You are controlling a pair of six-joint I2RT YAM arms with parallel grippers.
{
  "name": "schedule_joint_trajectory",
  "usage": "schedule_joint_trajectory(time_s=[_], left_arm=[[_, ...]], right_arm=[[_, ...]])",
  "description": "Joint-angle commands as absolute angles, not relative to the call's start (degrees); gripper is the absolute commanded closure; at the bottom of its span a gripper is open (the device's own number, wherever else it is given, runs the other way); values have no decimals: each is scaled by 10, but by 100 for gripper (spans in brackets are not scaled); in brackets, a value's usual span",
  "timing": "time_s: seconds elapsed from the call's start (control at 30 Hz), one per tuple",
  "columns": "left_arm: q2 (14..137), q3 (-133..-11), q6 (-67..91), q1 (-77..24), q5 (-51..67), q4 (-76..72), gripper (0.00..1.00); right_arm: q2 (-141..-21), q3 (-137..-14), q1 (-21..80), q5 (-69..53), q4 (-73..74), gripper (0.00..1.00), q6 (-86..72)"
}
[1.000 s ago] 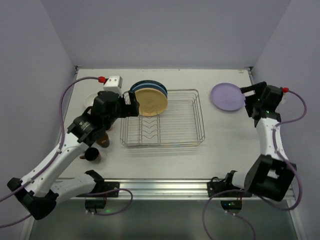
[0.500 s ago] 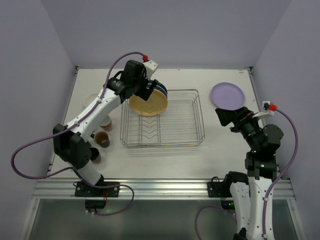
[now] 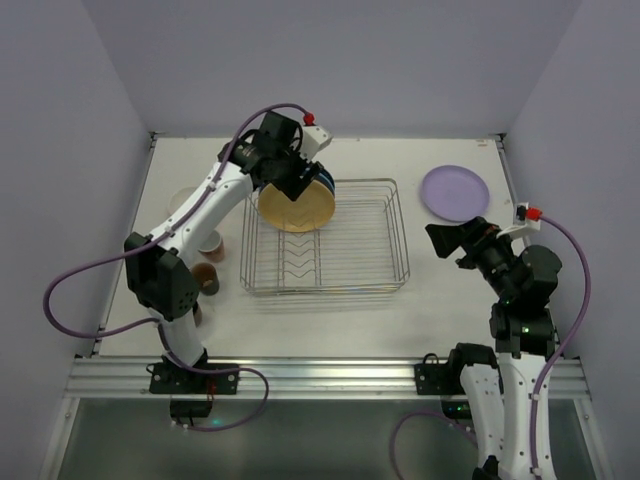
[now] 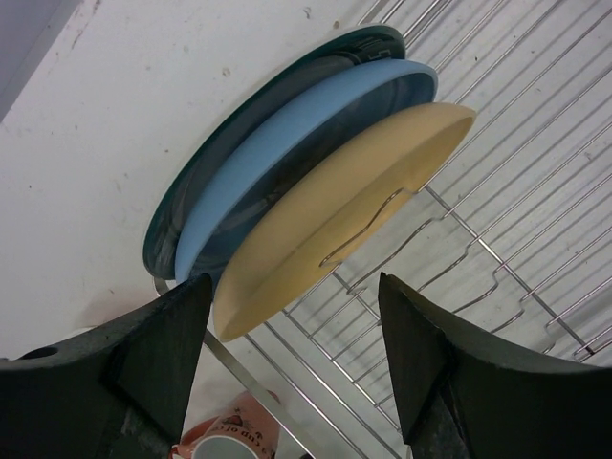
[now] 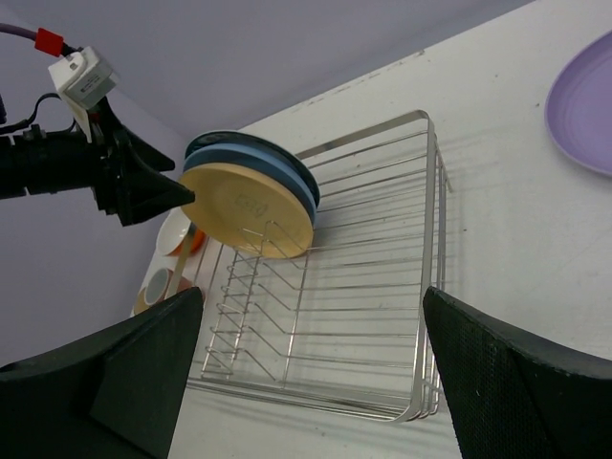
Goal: Unload the mixed dishes from the dish rack
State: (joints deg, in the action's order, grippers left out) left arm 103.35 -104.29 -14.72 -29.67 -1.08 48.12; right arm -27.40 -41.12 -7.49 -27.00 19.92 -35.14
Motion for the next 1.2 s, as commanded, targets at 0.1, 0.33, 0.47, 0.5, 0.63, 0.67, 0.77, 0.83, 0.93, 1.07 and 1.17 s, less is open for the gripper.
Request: schedule_joint_trajectory(time_s=[0.1,0.33,0.47,0.5,0.63,0.67,0.77,0.83,0.93,1.07,1.17], left_arm=[[1046,-1046,-173,-298,31,503,30],[1055,-1039,-187,-298,23,484,31],[1063,-1039,-192,-298,36,492,32],[1063,-1038,-195,-299,45,497,32],[1060,-1019,-228,-298,35,498,33],[1056,-1006,-239,-299,36,499,33],[1055,-992,-265,-301,47,502,34],[1056,-994,-266,-301,44,497,35],[1057,-991,-271,-301,41,486,38],[1049,-984,-272,-301,26,467,48],[1033,-970,-278,-301,18,439,54]], right_arm=[[-279,-429,-73,-301,185,1,-354],[-279,-429,-73,-321,180,1,-365],[-277,-432,-73,-323,178,1,-369],[-278,-431,-74,-324,177,1,-370],[-279,-430,-73,-331,178,1,-372],[-277,-428,-73,-334,179,1,-372],[-273,-424,-73,-336,175,1,-376],[-272,-425,-73,-337,173,1,-378],[-274,-426,-73,-345,171,1,-379],[-277,-420,-73,-352,165,1,-383],[-274,-416,-73,-354,160,1,-386]])
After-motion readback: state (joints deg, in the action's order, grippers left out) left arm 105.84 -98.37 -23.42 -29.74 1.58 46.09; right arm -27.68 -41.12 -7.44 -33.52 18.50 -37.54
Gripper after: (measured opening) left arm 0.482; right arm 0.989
